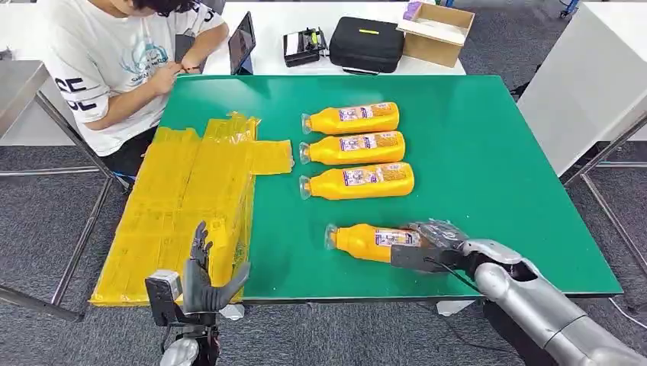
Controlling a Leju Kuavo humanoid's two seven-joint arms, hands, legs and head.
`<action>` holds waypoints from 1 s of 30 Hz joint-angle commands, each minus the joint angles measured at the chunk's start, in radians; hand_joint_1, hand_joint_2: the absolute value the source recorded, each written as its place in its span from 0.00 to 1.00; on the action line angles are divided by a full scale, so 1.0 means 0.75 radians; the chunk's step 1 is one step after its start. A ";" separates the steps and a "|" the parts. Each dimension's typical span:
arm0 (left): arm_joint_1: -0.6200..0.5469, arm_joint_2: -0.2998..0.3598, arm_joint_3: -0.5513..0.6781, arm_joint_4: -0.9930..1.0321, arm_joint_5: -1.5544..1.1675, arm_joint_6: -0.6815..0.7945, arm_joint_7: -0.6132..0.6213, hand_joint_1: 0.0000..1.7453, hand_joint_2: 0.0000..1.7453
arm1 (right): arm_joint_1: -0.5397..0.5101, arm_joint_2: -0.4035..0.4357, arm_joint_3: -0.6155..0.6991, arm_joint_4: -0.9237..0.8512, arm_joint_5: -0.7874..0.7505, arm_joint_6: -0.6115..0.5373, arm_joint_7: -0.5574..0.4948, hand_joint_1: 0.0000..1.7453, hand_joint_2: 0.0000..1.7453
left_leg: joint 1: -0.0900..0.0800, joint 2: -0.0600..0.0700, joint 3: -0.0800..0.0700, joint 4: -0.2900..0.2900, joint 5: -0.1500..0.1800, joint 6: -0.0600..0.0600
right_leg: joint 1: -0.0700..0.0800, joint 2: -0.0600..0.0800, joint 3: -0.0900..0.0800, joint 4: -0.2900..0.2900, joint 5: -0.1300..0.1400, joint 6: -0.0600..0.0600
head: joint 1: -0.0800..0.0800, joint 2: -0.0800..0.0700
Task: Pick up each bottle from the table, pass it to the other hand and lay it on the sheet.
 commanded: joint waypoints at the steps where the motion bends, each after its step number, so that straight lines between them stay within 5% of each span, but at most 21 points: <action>1: -0.083 -0.008 -0.007 0.165 0.019 -0.021 -0.001 0.00 1.00 | -0.170 -0.010 0.255 0.112 -0.032 0.041 0.005 1.00 1.00 | 0.000 0.003 0.003 -0.001 -0.001 0.000 | 0.001 0.001 0.003 -0.001 0.000 -0.003 | 0.000 0.000; 6: -0.081 -0.006 -0.006 0.156 0.029 -0.023 -0.013 0.00 1.00 | -0.142 0.045 0.210 0.139 -0.102 -0.120 -0.028 1.00 1.00 | 0.002 0.006 0.006 0.000 -0.003 0.000 | 0.004 0.002 0.006 -0.002 -0.001 -0.007 | 0.000 0.000; 8: -0.054 0.001 -0.005 0.111 0.032 -0.021 -0.019 0.00 1.00 | -0.017 0.178 0.050 0.144 -0.104 -0.395 -0.093 1.00 1.00 | 0.002 0.003 0.005 -0.002 -0.001 -0.001 | 0.003 0.002 0.004 -0.003 0.000 -0.004 | 0.000 0.000; 12: 0.012 0.005 0.002 0.010 0.029 -0.017 -0.017 0.00 1.00 | 0.171 0.483 -0.260 0.036 0.058 -0.697 -0.216 1.00 1.00 | 0.003 0.007 0.002 -0.002 -0.002 -0.001 | 0.004 0.005 0.002 -0.003 0.001 -0.004 | -0.001 0.000; 15: 0.020 0.006 0.003 -0.001 0.026 -0.014 -0.017 0.00 1.00 | 0.176 0.514 -0.278 -0.002 0.097 -0.668 -0.184 1.00 1.00 | 0.004 0.010 0.003 -0.002 -0.004 -0.002 | 0.006 0.008 0.002 -0.002 -0.001 -0.007 | 0.001 0.000; 22: 0.061 0.015 -0.018 -0.072 0.021 0.000 -0.029 0.00 1.00 | 0.279 0.820 -0.546 -0.279 0.048 -0.971 -0.526 1.00 1.00 | 0.003 0.008 -0.004 0.000 -0.003 -0.001 | 0.004 0.006 -0.006 0.002 -0.002 -0.005 | 0.002 0.000; 30: 0.094 0.025 -0.038 -0.213 0.123 -0.035 -0.008 0.00 1.00 | 0.419 0.911 -0.664 -0.424 -0.036 -1.191 -0.693 1.00 1.00 | 0.004 0.001 -0.005 0.000 -0.003 -0.001 | 0.004 -0.001 -0.005 0.001 -0.004 -0.005 | 0.001 0.000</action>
